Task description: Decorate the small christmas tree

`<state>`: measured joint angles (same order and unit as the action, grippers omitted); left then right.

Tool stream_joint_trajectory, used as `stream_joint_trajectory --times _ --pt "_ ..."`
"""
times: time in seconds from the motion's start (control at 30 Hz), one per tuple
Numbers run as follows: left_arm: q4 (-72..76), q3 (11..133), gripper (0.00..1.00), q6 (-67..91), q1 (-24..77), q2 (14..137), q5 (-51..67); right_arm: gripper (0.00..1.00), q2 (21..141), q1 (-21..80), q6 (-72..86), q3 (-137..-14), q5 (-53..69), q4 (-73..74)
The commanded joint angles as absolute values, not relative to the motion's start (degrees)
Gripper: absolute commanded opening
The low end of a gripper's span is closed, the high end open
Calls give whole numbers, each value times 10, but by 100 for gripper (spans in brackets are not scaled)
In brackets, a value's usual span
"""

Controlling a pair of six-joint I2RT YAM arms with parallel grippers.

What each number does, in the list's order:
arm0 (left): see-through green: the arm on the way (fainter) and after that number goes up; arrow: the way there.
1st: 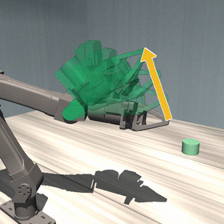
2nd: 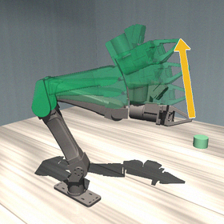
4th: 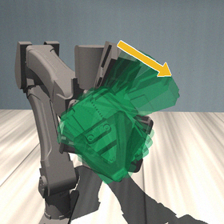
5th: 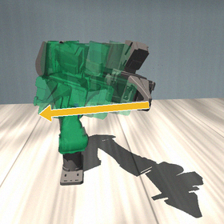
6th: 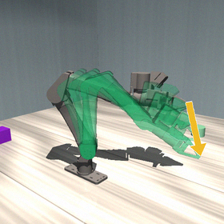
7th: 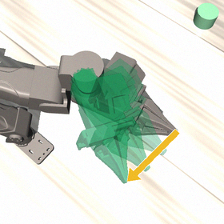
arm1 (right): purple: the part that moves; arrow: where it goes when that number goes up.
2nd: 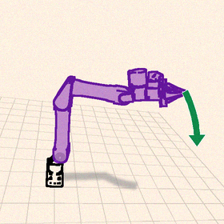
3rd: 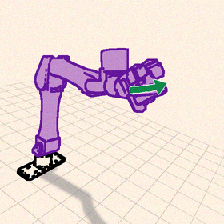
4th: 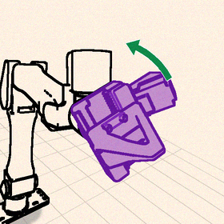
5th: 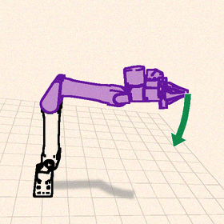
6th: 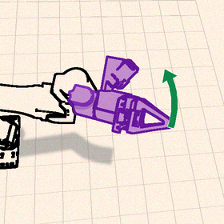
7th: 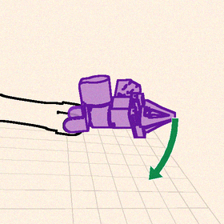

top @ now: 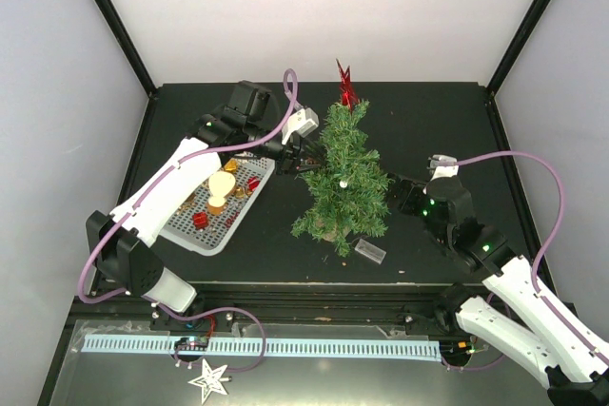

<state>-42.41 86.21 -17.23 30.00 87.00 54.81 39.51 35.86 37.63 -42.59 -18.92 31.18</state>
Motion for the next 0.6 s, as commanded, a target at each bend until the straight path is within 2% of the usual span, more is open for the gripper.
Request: stream_joint_trajectory --times 0.0,0.2,0.57 --pt "-417 874 31 -160 304 856 560 95 389 356 378 -418 -184 301" --pt "-416 878 28 -155 313 868 563 95 390 356 375 -421 -185 301" --pt "-427 880 29 -171 323 875 544 95 387 356 373 -424 -187 305"
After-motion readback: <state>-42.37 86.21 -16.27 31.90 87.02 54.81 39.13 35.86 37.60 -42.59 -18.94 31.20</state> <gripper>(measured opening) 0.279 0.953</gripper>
